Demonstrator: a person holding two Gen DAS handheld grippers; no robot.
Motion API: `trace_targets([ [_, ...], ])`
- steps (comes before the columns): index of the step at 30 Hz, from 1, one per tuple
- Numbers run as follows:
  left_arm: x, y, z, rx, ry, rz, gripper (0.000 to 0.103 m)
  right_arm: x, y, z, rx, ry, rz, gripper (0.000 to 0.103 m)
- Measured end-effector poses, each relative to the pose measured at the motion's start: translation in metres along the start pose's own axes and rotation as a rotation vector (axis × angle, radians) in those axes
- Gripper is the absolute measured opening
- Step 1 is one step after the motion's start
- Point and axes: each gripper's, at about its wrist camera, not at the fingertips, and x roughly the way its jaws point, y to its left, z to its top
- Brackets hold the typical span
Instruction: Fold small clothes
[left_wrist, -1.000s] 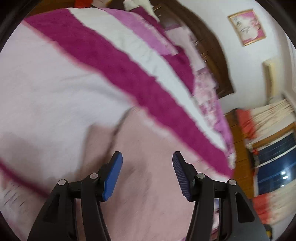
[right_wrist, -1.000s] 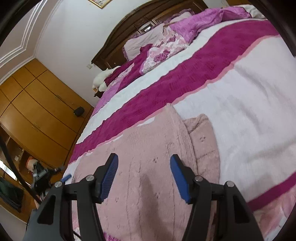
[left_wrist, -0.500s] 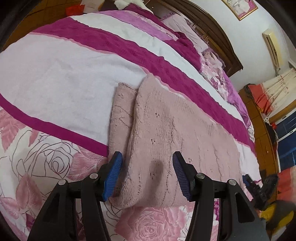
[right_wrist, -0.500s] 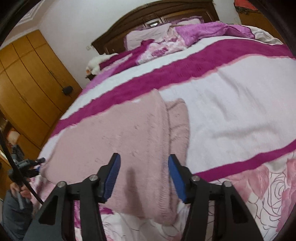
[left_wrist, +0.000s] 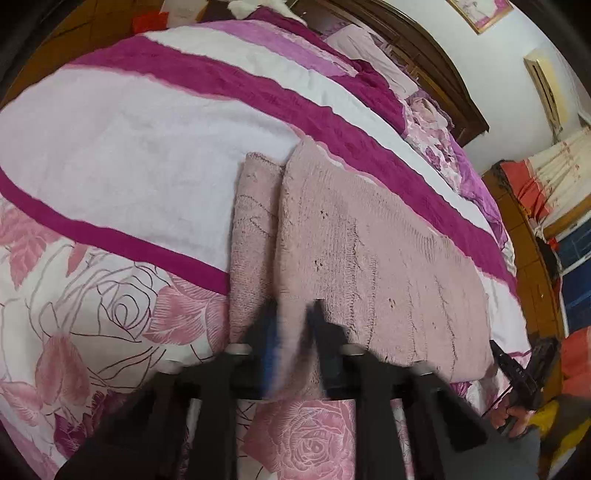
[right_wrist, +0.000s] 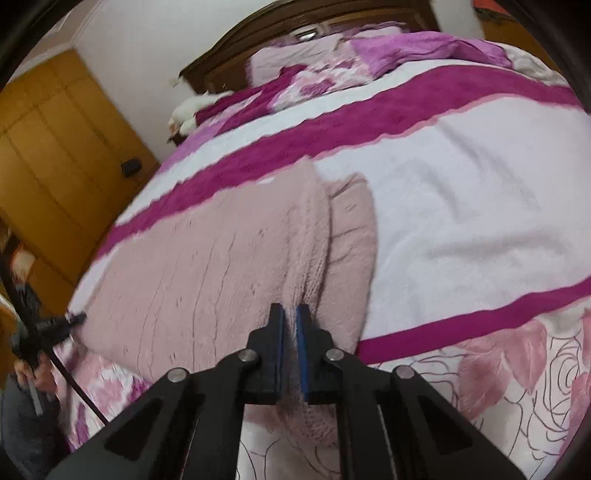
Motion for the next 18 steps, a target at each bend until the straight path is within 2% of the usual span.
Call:
trace_targets([
  [6,-0.018,0.008,-0.009,-0.011,-0.012,-0.038,0.0,-0.036,0.004,-0.005,-0.003,-0.041,0.063,0.006],
  [9,-0.02,0.006,-0.013,0.0,-0.004,-0.021,0.0,-0.046,-0.003,-0.012,0.015,-0.055,0.043,0.006],
  [10,-0.018,0.006,-0.013,0.001,0.002,0.003,0.0,-0.043,-0.008,-0.014,0.027,-0.035,0.043,0.007],
  [13,-0.012,0.006,-0.012,-0.002,0.028,0.015,0.0,-0.034,-0.017,-0.012,0.068,-0.021,-0.017,0.017],
  [16,-0.018,0.005,-0.012,0.003,0.02,0.009,0.0,-0.034,-0.028,-0.01,0.129,-0.036,-0.002,0.042],
  [18,-0.025,0.006,-0.011,0.0,-0.005,0.019,0.011,-0.034,-0.038,-0.007,0.177,-0.053,0.036,0.051],
])
